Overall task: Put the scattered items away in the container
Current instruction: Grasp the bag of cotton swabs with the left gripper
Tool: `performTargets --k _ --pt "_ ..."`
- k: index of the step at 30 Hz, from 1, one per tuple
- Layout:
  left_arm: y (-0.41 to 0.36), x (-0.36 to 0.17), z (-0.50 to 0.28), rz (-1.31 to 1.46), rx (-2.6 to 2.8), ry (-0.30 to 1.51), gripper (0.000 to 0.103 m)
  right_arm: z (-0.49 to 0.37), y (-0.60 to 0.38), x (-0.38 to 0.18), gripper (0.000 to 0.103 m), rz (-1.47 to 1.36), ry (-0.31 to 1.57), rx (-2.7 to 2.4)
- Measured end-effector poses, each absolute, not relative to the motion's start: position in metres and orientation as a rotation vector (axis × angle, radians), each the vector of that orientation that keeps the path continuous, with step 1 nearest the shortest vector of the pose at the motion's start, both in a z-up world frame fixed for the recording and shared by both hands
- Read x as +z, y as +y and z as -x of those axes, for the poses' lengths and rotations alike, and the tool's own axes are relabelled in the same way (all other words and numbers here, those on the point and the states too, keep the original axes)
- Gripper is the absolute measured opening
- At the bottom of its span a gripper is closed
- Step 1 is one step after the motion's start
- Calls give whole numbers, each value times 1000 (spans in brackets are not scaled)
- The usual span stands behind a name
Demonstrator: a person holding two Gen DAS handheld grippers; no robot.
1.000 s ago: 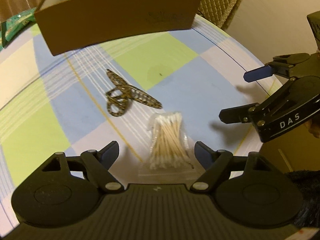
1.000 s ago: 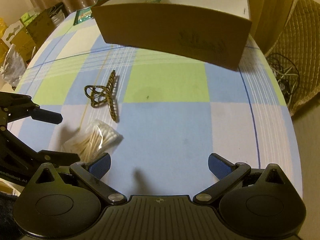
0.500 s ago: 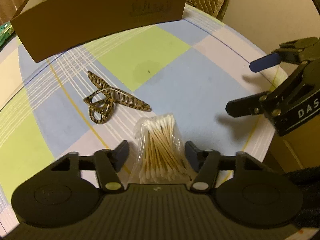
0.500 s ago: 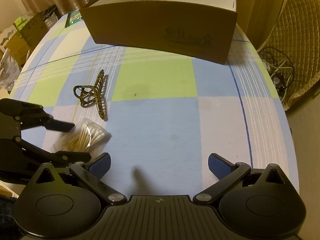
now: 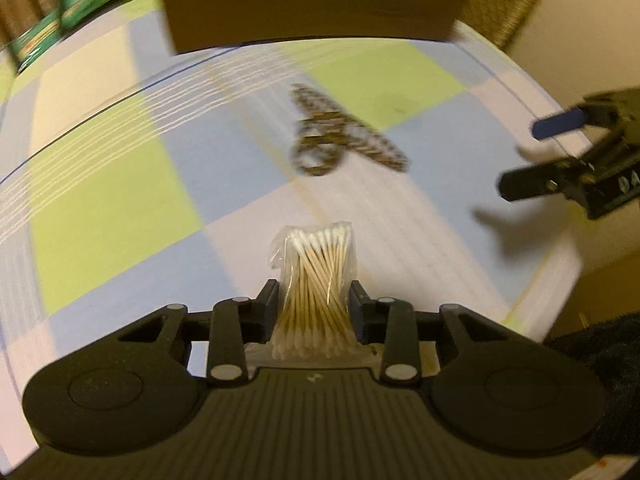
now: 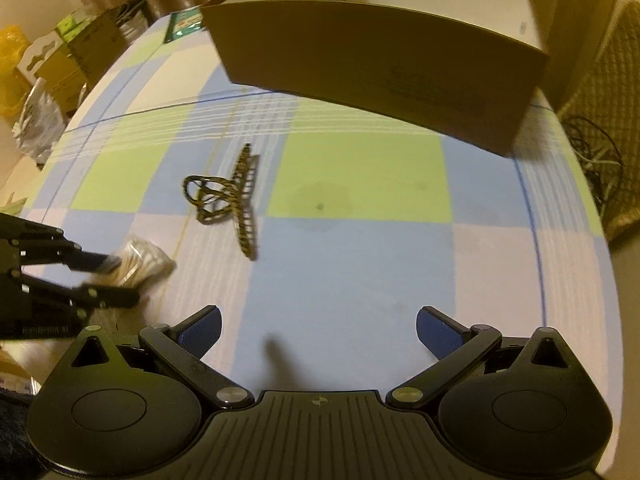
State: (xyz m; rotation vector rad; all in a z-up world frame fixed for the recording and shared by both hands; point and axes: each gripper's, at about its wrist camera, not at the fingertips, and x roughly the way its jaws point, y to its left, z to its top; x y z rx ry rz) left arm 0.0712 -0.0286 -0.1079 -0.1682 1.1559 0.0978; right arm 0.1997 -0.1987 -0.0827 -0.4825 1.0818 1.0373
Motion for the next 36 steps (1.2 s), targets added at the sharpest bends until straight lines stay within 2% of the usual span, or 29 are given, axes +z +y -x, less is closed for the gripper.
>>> performTargets --k 14,16,26,32,36 --pt "25 -112 -78 234 306 1124 31 -182 -133 -102 99 502 990 1168" --pt "33 -112 -84 244 328 1117 31 -180 -123 -104 85 508 976 1187" --pt "49 -116 -101 236 344 1108 32 -178 -94 -116 63 510 944 1214" --pt "51 -117 -108 240 346 1107 32 -178 -89 -120 40 529 922 1235" --pt "51 -117 -109 236 346 1103 33 -183 -94 -119 39 551 899 1217"
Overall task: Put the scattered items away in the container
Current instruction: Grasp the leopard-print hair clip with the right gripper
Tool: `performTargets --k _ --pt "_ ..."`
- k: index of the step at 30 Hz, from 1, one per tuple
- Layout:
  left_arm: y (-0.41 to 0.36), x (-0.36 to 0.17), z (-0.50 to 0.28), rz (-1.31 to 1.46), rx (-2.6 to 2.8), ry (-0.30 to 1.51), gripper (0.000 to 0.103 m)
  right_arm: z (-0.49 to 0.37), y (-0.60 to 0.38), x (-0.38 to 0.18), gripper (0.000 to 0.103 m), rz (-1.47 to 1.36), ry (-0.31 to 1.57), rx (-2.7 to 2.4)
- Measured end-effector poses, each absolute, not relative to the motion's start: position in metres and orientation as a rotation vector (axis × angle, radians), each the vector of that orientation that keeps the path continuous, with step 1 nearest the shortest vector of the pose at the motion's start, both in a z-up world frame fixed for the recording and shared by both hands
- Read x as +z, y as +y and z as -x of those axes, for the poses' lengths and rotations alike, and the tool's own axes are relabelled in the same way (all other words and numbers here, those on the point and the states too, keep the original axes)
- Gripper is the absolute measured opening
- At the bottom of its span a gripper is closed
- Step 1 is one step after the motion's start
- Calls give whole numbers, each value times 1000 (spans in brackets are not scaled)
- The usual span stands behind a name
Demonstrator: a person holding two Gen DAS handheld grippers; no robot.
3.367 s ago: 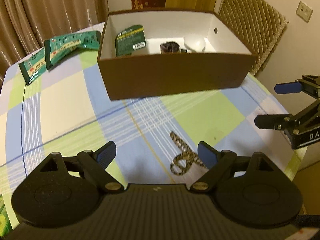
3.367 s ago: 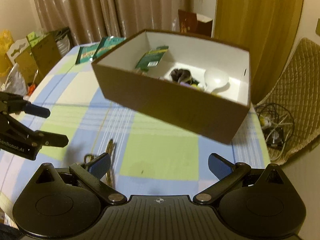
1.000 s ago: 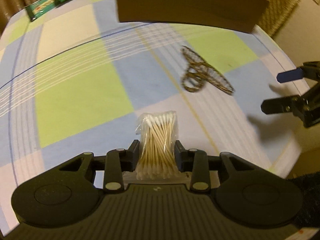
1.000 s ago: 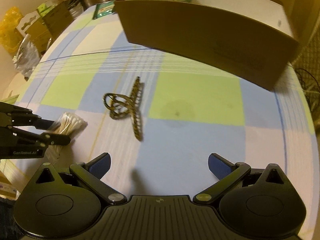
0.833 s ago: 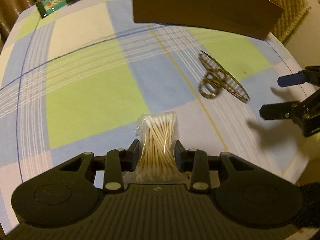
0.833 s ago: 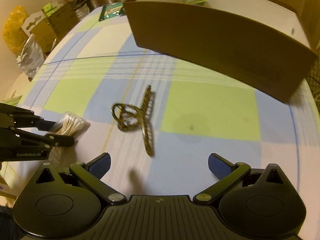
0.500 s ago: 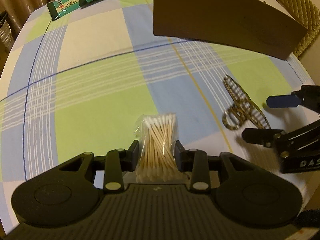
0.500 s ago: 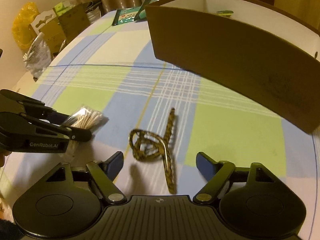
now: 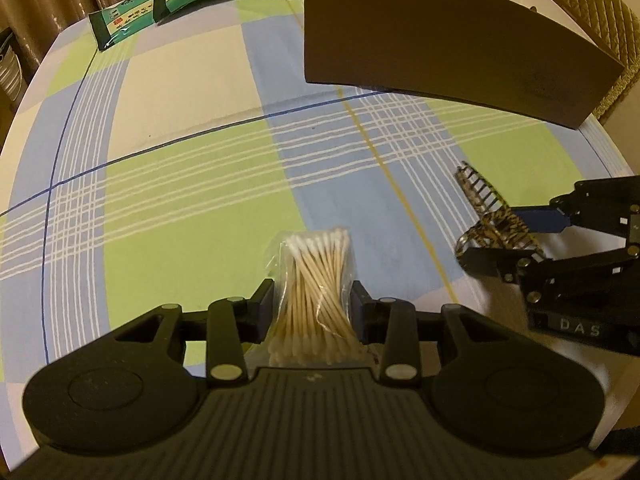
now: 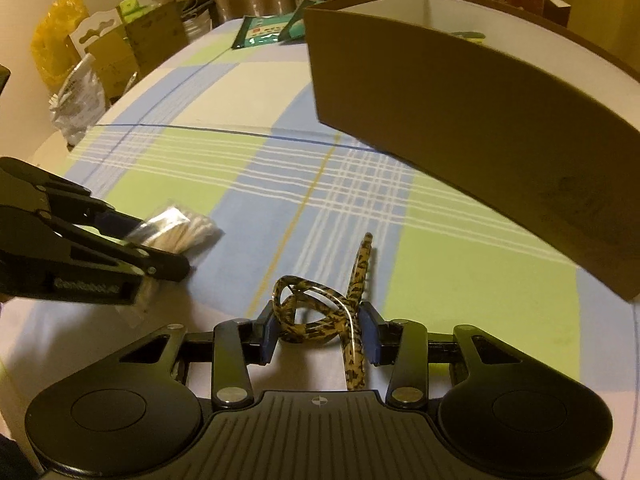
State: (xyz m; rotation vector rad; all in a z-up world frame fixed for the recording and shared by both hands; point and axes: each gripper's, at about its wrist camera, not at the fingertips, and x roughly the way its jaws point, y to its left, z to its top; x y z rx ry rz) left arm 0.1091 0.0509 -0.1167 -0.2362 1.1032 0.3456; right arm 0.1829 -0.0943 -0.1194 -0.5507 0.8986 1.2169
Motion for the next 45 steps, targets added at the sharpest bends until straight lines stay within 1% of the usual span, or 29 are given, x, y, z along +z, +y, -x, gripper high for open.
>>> performTargets --k 11,12,14,15,16,21,24,25,26,27,28,35,39,45 --pt "36 -118 -126 203 293 1082 38 -219 -139 -115 39 510 910 1079" --pt "33 -118 -129 199 282 1081 38 -222 -143 -114 42 508 909 1068" --pt "27 -119 -137 184 259 1080 38 -228 -149 -113 58 508 908 1030" --pt "24 -120 -141 175 246 1079 39 -230 -152 -112 69 508 903 1013" --pt "20 -120 -146 168 234 1079 39 -232 -155 -111 70 498 892 1007" --pt "7 -121 -164 142 190 1073 40 -235 -159 -106 70 479 876 1024" --pt "3 -122 -172 141 177 1074 41 -230 -154 -108 70 497 869 1049" --pt "2 -122 -174 140 174 1075 41 -228 -152 -108 66 501 866 1057" --pt "1 -121 -176 137 171 1076 41 -228 -151 -108 60 504 865 1066" --pt "-1 -121 -177 133 168 1077 41 -227 -149 -109 46 507 872 1077" --pt "-2 -122 -177 131 164 1078 40 -228 -148 -110 43 511 885 1089" --pt "-3 -121 -172 125 154 1075 31 -224 -147 -112 39 542 872 1089" --pt "-3 -120 -170 125 157 1076 28 -221 -144 -110 37 556 864 1089" --pt "-6 -118 -169 120 162 1083 27 -221 -147 -110 37 555 871 1088"
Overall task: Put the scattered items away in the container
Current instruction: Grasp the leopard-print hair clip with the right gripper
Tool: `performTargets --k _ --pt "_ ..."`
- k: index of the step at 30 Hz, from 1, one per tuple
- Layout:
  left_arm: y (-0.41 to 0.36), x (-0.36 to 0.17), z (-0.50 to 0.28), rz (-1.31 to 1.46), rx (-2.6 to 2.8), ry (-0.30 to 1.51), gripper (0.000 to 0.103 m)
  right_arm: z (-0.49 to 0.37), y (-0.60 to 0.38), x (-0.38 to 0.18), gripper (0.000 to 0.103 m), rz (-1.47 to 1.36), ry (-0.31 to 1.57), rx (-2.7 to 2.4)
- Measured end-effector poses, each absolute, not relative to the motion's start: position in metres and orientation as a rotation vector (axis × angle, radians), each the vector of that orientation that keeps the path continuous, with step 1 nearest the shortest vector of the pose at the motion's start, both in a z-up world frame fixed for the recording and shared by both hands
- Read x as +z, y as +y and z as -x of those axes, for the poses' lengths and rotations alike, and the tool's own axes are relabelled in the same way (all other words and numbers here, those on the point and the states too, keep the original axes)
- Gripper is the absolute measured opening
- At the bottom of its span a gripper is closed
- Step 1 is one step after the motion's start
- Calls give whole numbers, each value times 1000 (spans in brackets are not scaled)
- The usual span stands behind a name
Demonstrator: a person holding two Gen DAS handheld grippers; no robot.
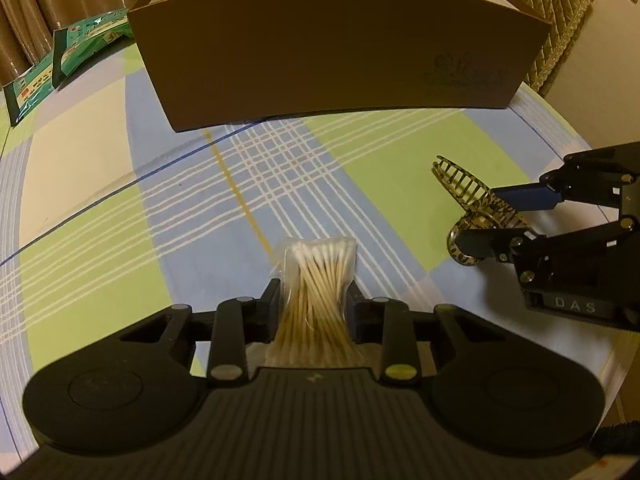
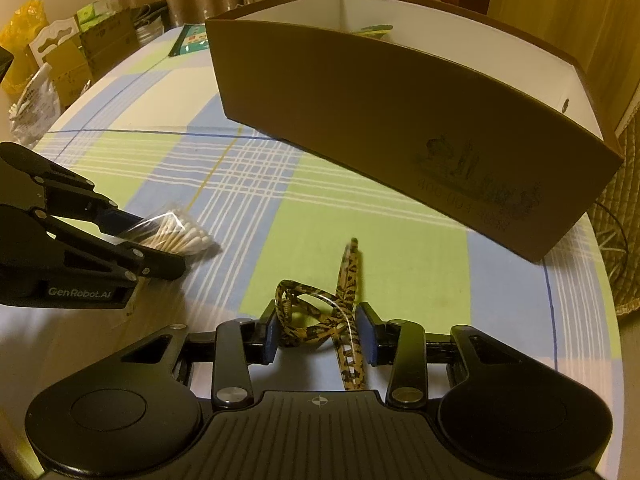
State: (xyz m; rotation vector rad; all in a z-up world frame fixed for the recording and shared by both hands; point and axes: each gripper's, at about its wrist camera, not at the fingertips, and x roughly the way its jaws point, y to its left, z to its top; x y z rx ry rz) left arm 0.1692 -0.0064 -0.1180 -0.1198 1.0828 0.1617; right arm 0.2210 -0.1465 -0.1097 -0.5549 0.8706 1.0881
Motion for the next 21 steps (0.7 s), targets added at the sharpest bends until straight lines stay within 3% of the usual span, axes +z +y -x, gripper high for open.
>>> performTargets --k 13,21 --pt "-7 -118 -171 134 182 1079 29 -224 -145 -116 40 515 885 1117" --pt "-6 -116 -169 140 182 1075 23 -223 -153 -105 39 490 870 1103"
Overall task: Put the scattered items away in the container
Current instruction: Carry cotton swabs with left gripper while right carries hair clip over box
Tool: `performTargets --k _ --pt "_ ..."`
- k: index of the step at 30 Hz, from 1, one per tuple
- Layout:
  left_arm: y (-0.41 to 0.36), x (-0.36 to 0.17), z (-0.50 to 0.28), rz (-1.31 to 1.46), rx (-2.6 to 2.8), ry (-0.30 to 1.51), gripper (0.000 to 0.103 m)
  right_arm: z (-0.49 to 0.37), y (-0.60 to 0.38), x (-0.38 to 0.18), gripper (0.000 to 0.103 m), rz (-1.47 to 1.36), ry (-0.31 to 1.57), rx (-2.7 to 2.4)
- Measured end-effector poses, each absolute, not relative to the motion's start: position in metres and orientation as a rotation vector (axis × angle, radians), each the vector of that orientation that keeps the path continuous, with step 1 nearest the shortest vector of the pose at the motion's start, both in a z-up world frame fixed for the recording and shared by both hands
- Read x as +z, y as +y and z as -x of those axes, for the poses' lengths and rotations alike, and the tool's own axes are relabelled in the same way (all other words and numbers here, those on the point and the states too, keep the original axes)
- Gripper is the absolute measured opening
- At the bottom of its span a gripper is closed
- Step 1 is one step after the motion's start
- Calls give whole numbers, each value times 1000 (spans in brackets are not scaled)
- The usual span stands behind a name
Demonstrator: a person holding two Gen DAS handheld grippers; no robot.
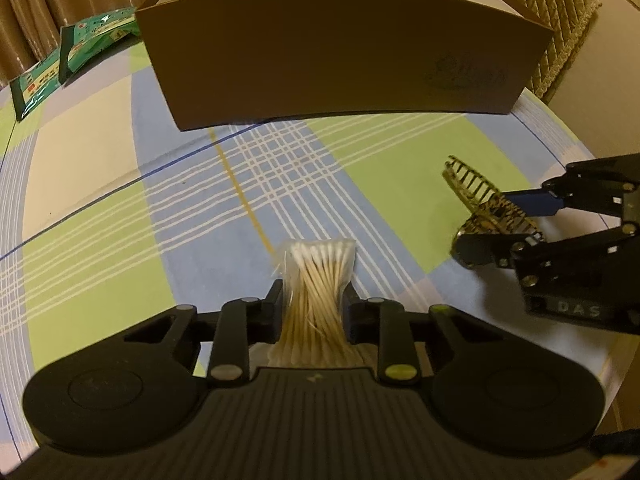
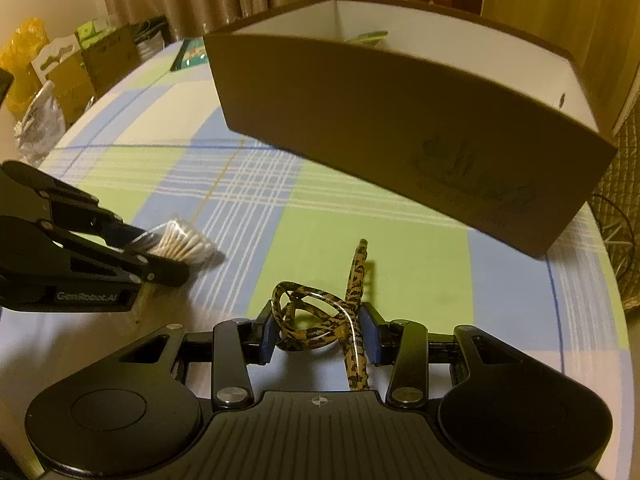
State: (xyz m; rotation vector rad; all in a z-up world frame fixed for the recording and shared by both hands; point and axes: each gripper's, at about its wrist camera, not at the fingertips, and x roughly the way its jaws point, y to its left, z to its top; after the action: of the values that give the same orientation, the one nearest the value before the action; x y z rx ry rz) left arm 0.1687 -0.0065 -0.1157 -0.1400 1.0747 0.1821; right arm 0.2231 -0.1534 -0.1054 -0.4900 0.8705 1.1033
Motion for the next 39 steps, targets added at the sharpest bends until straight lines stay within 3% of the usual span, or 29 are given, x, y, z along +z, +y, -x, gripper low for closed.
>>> performTargets --k 22,39 --pt "-8 -82 -167 155 184 1001 22 -234 -172 -77 39 410 857 1070" --pt "13 -15 -208 119 205 844 23 -283 -158 -11 39 308 725 1102"
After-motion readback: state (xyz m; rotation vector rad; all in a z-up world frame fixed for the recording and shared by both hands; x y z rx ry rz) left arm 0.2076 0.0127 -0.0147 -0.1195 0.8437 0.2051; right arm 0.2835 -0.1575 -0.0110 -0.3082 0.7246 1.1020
